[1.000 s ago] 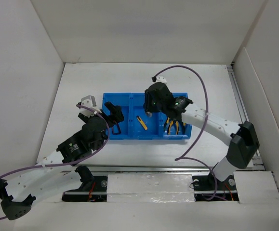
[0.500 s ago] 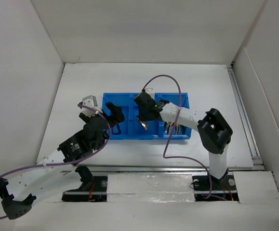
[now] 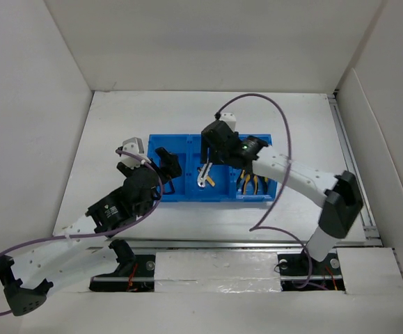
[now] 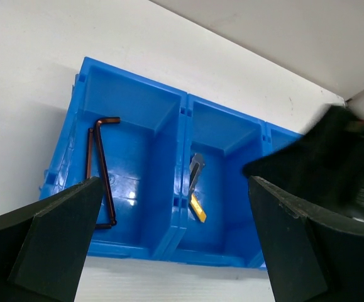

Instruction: Sort the tools into containers

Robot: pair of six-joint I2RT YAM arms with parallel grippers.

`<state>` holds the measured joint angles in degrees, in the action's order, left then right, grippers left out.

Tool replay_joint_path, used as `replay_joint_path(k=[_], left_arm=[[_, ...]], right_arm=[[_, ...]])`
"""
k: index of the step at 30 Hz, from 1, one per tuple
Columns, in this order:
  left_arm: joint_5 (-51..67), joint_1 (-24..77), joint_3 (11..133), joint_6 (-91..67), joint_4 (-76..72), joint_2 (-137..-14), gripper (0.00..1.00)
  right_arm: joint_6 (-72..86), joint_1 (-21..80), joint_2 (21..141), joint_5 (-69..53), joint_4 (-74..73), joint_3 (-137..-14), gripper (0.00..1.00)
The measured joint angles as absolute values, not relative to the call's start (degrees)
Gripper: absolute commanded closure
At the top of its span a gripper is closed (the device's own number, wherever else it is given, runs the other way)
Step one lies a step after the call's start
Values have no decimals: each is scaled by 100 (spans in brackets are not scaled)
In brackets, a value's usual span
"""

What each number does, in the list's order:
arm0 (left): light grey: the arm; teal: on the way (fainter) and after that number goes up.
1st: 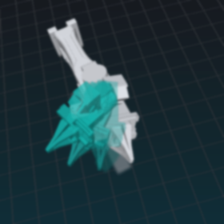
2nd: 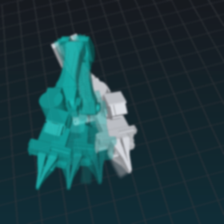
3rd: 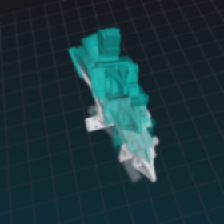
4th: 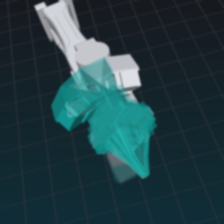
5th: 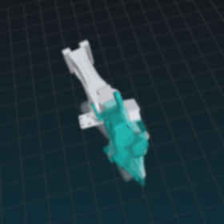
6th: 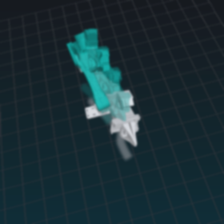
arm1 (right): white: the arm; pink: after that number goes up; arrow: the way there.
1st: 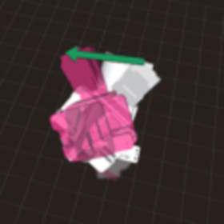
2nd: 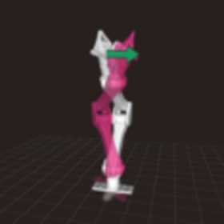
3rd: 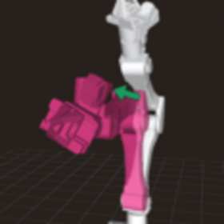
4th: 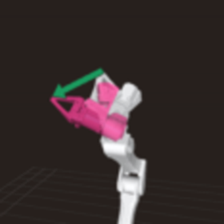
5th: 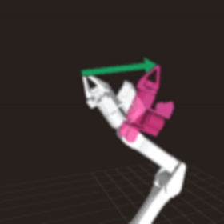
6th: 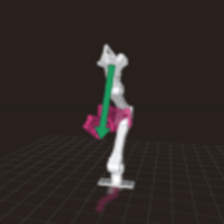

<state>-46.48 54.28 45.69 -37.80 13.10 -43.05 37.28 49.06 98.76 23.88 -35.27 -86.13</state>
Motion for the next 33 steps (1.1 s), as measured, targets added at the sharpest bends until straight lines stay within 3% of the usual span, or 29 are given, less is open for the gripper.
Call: replay_joint_path(k=[8,20,25,33], left_arm=[[-4434,5465,4569,-3594,1260,-4405,1],[-3647,6110,4495,-2877,648,-3719,1],[-3435,6257,4418,-2724,532,-3426,1],[-3151,6296,3968,-2565,106,-2174,1]], right_arm=[[3715,5592,5944,3201,-3406,-7194,20],[3076,5769,1798,3896,-3035,-5065,18],[2945,5931,1269,3918,-2777,-4880,14],[2934,6051,1857,3907,-2783,-4877,11]])
